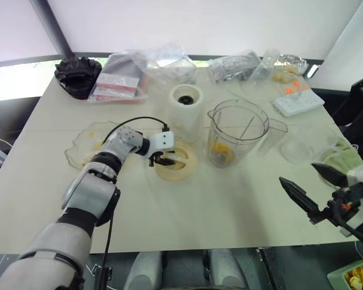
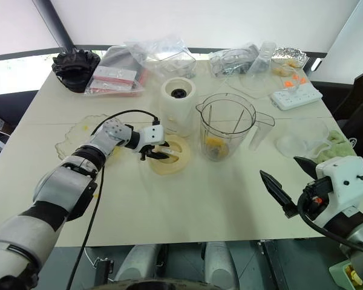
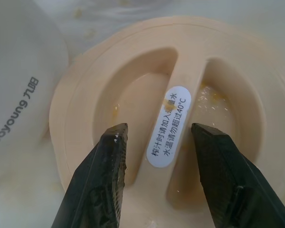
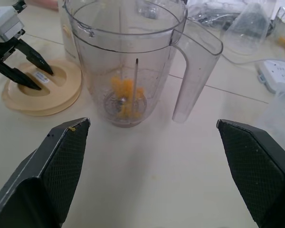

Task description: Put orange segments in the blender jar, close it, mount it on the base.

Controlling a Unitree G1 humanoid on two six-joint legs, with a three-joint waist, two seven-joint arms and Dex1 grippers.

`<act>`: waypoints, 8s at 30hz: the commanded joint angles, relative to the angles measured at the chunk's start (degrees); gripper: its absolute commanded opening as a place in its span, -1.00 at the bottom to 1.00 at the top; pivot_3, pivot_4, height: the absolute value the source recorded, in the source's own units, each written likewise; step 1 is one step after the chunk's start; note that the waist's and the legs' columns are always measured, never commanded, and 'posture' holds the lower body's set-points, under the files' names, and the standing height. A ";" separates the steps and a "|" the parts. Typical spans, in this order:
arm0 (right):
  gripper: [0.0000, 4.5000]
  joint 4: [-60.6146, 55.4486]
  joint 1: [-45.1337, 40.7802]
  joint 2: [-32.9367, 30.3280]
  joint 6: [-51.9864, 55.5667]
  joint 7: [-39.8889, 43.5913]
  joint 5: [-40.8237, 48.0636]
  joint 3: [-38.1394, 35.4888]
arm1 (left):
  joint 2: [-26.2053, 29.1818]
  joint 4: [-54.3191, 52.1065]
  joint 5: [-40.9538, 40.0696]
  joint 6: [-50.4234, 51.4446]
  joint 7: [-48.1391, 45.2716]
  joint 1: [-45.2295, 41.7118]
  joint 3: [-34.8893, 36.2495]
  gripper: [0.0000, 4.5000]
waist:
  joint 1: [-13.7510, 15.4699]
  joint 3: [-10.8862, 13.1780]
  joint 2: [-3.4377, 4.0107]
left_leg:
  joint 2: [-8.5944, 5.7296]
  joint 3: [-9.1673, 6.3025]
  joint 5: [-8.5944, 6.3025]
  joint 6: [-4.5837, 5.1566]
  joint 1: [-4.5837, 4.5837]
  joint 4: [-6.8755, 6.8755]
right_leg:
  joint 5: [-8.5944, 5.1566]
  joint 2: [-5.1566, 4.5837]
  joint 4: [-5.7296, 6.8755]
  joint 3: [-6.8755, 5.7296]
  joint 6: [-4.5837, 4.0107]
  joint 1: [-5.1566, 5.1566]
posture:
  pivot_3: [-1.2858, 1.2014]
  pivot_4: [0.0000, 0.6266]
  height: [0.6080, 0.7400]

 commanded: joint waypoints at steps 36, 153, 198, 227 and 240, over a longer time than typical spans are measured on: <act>1.00 30.10 -31.25 14.95 -13.28 -15.01 -33.96 33.37 | 5.48 -49.76 -23.13 32.07 -10.80 16.26 17.85 -0.88 | -0.38 -0.07 0.05 | -0.01 -0.02 -0.03 0.06 0.06 0.19 | 0.06 0.02 0.44 0.03 -0.03 -0.06 | 0.03 -0.52 1.00; -0.60 37.91 -44.68 31.64 -28.95 -9.43 -52.04 45.26 | 4.86 -38.80 -9.64 53.28 -0.05 8.99 -7.95 -0.88 | -0.95 -1.35 0.80 | -0.17 -0.89 -0.07 0.01 2.03 0.03 | -0.48 -0.05 -0.26 -0.13 0.03 2.18 | 0.03 -0.52 1.00; -0.60 40.97 -43.61 31.72 -32.21 -7.09 -51.82 44.21 | -2.36 -65.58 -49.90 76.73 26.22 2.10 39.36 0.85 | -1.89 -0.41 0.60 | -0.40 -0.97 0.28 -0.51 -0.06 -0.84 | -0.30 0.02 0.29 -0.12 0.02 -0.35 | 0.03 -0.52 1.00; -0.60 77.48 -101.69 25.36 -19.99 -9.76 -43.56 34.68 | 12.28 -108.98 -53.95 67.43 26.10 61.42 31.75 0.85 | -2.85 -0.15 0.66 | -0.01 -0.34 0.48 -0.65 0.06 -0.94 | -0.14 0.13 0.27 0.01 -0.64 -0.41 | 0.03 -0.52 1.00; -0.60 99.06 -108.80 30.74 -30.86 -10.02 -46.41 37.21 | 10.49 -112.21 -52.68 64.86 33.86 64.40 30.13 0.85 | -3.13 -0.12 0.67 | -0.06 -0.38 0.45 -0.60 -0.01 -0.98 | -0.02 0.06 0.25 0.01 -0.42 -0.48 | 0.03 -0.52 1.00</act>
